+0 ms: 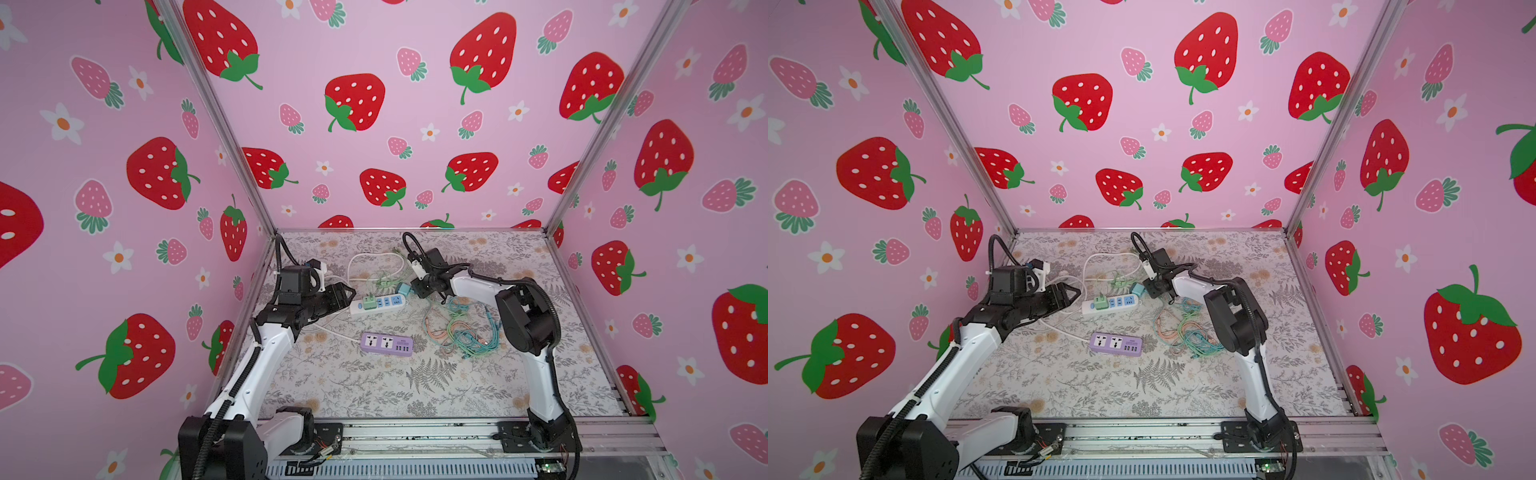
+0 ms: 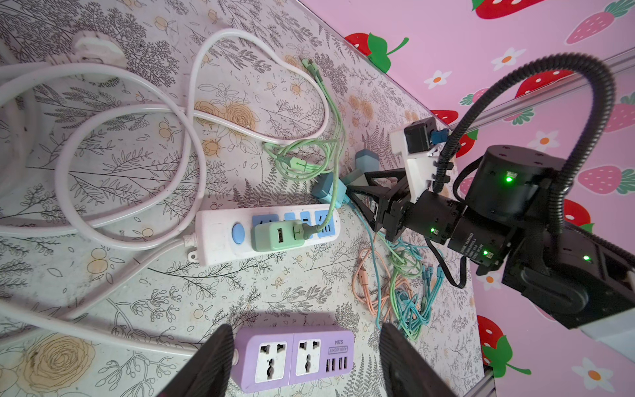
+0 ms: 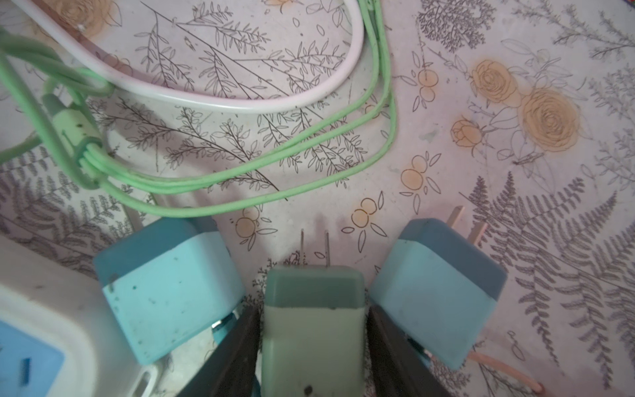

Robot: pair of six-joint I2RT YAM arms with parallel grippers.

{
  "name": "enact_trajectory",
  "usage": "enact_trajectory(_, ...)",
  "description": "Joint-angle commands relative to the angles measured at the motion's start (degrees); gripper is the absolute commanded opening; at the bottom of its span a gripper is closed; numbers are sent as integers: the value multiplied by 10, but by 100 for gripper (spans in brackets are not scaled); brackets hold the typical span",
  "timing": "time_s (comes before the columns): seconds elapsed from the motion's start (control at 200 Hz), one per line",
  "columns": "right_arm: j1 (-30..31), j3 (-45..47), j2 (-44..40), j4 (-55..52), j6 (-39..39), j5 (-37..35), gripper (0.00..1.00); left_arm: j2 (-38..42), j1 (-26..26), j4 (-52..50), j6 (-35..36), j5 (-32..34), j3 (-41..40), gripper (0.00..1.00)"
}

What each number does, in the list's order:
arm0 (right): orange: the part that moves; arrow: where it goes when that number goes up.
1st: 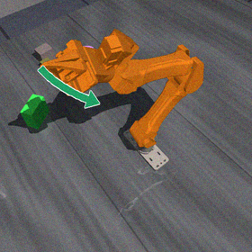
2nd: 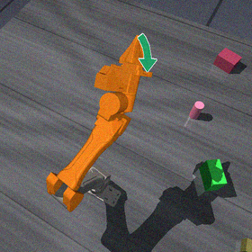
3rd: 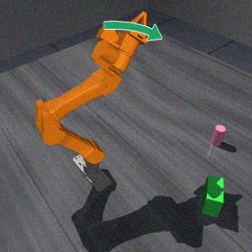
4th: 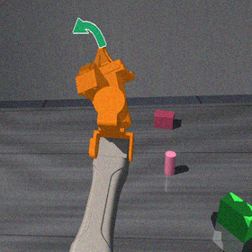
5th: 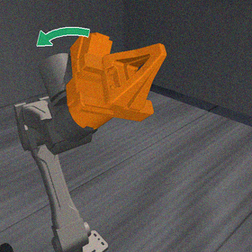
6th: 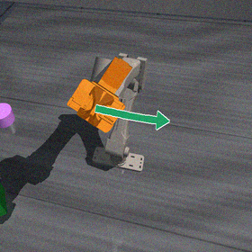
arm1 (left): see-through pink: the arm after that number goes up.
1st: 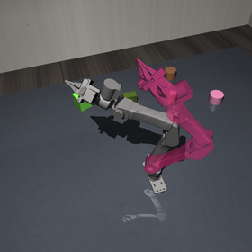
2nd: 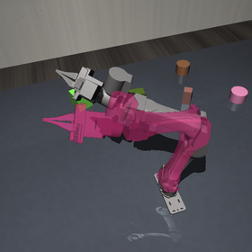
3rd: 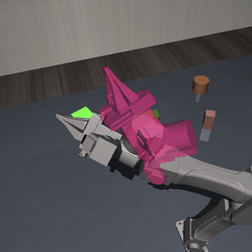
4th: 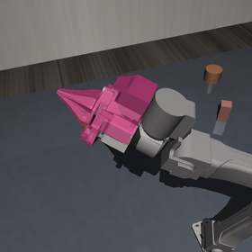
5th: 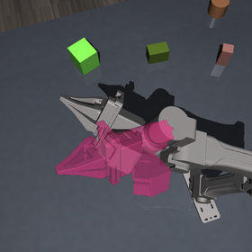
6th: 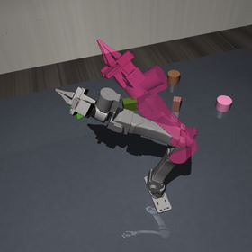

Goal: Insert plugs into power strip
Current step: Pick up the plug from the top-center of the table.

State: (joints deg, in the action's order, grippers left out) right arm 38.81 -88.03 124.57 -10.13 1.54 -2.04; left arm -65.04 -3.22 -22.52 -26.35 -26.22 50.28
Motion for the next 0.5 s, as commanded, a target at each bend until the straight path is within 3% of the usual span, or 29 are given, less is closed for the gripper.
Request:
enact_trajectory(0.0,-4,-12,19,-23,9,1,53,7,4,3,5,-14,-1,70)
enact_trajectory(0.11,-4,-10,17,-23,10,5,52,7,5,2,5,-16,1,70)
enact_trajectory(0.25,-5,-4,-1,-14,4,8,39,7,5,3,4,-17,0,70)
enact_trajectory(0.35,-5,3,-21,-6,-5,8,37,6,5,5,1,-24,1,70)
enact_trajectory(0.495,-5,22,-71,9,-19,11,35,6,12,40,-19,-78,-5,70)
